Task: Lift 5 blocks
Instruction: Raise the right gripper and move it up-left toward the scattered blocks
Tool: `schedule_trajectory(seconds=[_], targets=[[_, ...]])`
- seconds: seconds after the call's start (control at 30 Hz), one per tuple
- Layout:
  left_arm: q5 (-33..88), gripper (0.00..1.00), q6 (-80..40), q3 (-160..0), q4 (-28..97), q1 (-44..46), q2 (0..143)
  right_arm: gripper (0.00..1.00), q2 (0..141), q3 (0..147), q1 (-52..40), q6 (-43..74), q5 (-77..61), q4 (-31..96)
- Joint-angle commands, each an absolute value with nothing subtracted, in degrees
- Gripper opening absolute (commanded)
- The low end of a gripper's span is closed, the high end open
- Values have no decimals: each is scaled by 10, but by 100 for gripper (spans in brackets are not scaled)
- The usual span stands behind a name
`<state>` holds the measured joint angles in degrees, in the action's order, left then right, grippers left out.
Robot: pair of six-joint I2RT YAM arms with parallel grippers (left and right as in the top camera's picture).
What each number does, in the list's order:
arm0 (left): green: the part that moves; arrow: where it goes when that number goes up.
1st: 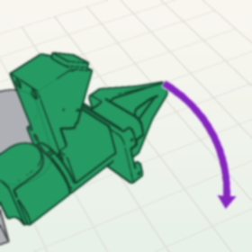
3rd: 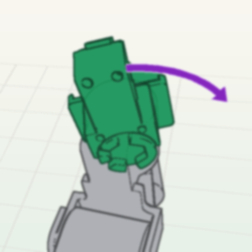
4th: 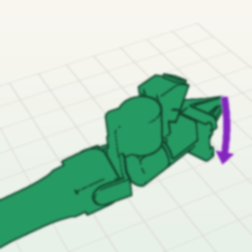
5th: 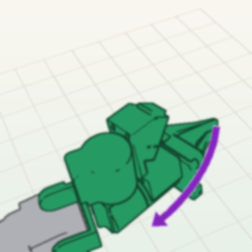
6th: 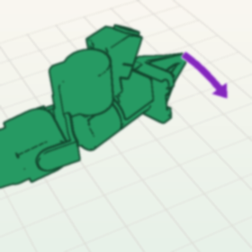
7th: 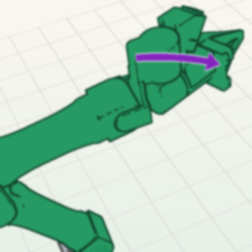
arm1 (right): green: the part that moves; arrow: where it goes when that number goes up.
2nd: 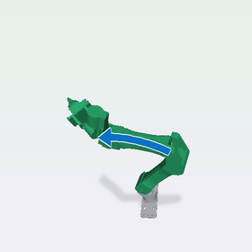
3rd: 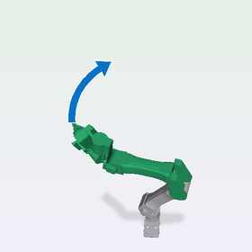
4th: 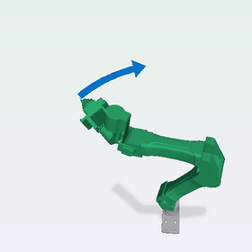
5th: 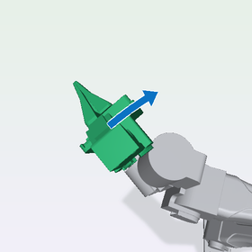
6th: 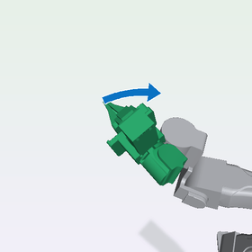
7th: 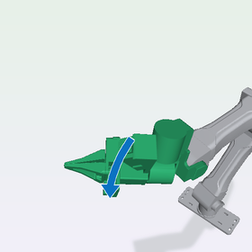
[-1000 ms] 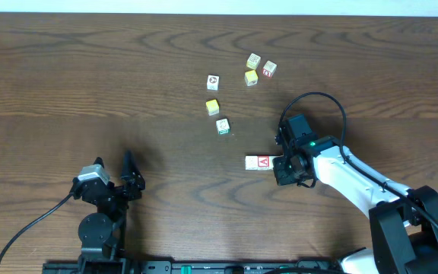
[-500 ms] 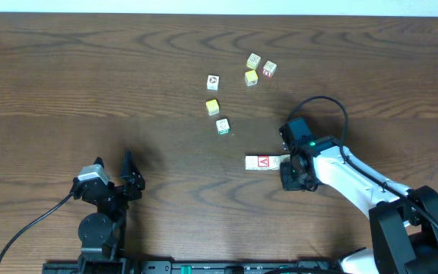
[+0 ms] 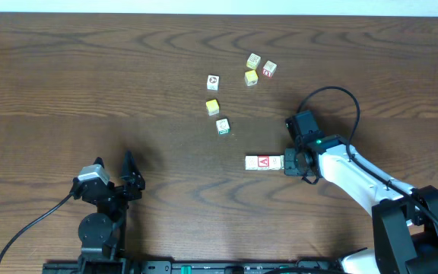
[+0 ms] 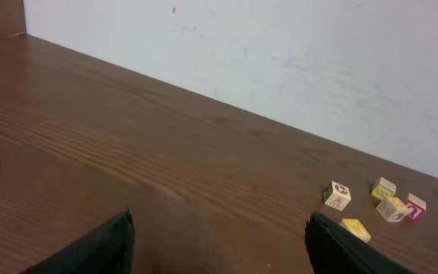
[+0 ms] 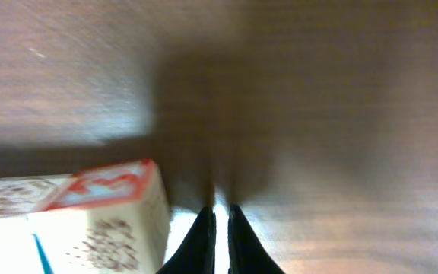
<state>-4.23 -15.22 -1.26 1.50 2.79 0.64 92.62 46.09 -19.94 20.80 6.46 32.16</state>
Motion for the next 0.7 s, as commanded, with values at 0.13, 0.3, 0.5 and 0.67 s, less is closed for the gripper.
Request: schedule_trajectory(seconds=[0.13, 0.3, 0.5, 0.67], targets=[[-50, 73, -153, -3, 38, 27, 6, 1, 927, 458, -197, 162, 8, 296], [-50, 72, -153, -3, 38, 27, 6, 1, 927, 458, -201, 162, -10, 301], [-50, 73, -153, -3, 38, 27, 6, 1, 927, 458, -210, 156, -16, 300], [-50, 72, -153, -3, 38, 27, 6, 1, 927, 458, -217, 156, -34, 298]])
